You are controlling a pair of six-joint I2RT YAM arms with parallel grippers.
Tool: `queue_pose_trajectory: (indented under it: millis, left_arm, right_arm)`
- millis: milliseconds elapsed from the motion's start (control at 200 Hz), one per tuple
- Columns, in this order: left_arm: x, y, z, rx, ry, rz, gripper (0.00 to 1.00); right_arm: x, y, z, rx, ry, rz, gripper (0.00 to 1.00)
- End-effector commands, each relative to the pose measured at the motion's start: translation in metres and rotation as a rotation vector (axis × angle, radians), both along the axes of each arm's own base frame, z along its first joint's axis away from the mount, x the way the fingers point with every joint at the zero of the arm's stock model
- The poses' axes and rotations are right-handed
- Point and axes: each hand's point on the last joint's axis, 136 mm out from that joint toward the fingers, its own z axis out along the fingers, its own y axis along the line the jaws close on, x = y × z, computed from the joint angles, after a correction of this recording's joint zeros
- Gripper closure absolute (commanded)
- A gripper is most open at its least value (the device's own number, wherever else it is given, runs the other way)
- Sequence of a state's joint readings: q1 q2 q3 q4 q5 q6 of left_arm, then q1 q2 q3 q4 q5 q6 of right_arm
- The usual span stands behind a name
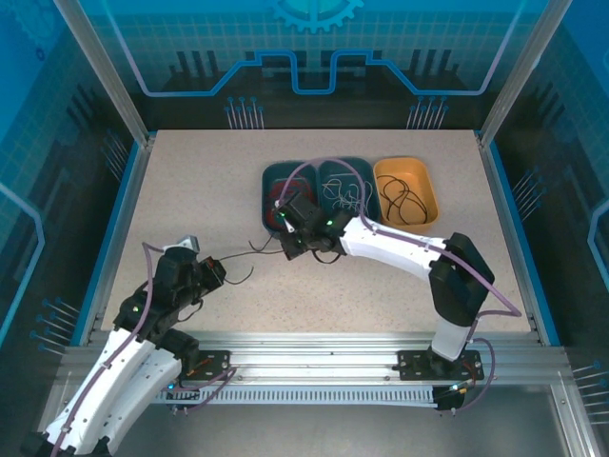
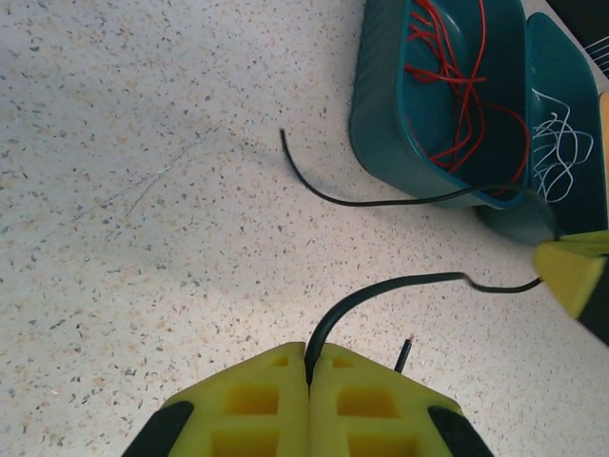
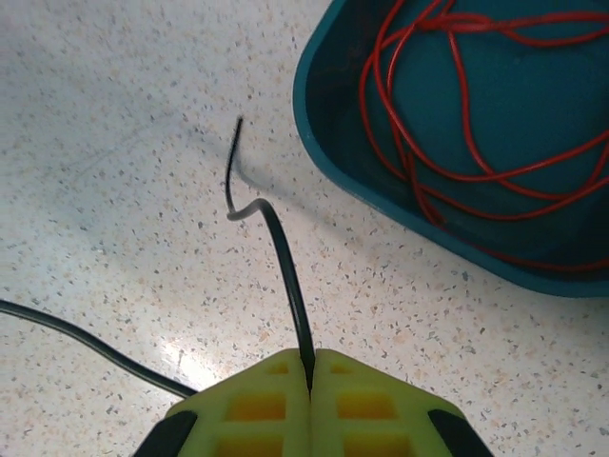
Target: Untangle the cables
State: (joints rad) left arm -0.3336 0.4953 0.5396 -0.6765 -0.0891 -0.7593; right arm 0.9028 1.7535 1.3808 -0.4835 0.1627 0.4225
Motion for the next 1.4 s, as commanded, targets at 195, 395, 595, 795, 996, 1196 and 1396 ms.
queue_pose_trajectory:
  millis: [195, 395, 595, 795, 996, 1196, 1396]
  left_arm:
    - [-0.016, -0.001, -0.037, -0.021, 0.1, 0.0, 0.87]
    - [-0.013, -0.013, -0.048, -0.087, 0.099, -0.022, 0.76]
    - [-0.005, -0.023, -0.048, -0.154, 0.061, -0.037, 0.52]
    - [-0.005, -0.013, -0.051, -0.111, 0.072, 0.008, 0.45]
    - [-0.009, -0.003, -0.066, -0.091, 0.112, 0.069, 0.35]
    - [-0.005, -0.012, -0.056, -0.099, 0.072, 0.003, 0.05]
    - [-0.007, -0.005, -0.052, -0.054, 0.078, 0.018, 0.01]
  right_arm:
    - [-0.004, 0.017, 0.076, 0.229, -0.056, 0.097, 1.0]
    - [-0.013, 0.027, 0.12, 0.342, -0.114, 0.172, 1.0]
    - [-0.011, 0.026, 0.154, 0.402, -0.189, 0.18, 1.0]
    - [-0.011, 0.012, 0.183, 0.388, -0.277, 0.165, 1.0]
    - [-0.008, -0.013, 0.209, 0.353, -0.375, 0.115, 1.0]
    - [0.003, -0.04, 0.22, 0.28, -0.443, 0.049, 1.0]
    - [0.022, -0.085, 0.235, 0.203, -0.507, -0.064, 1.0]
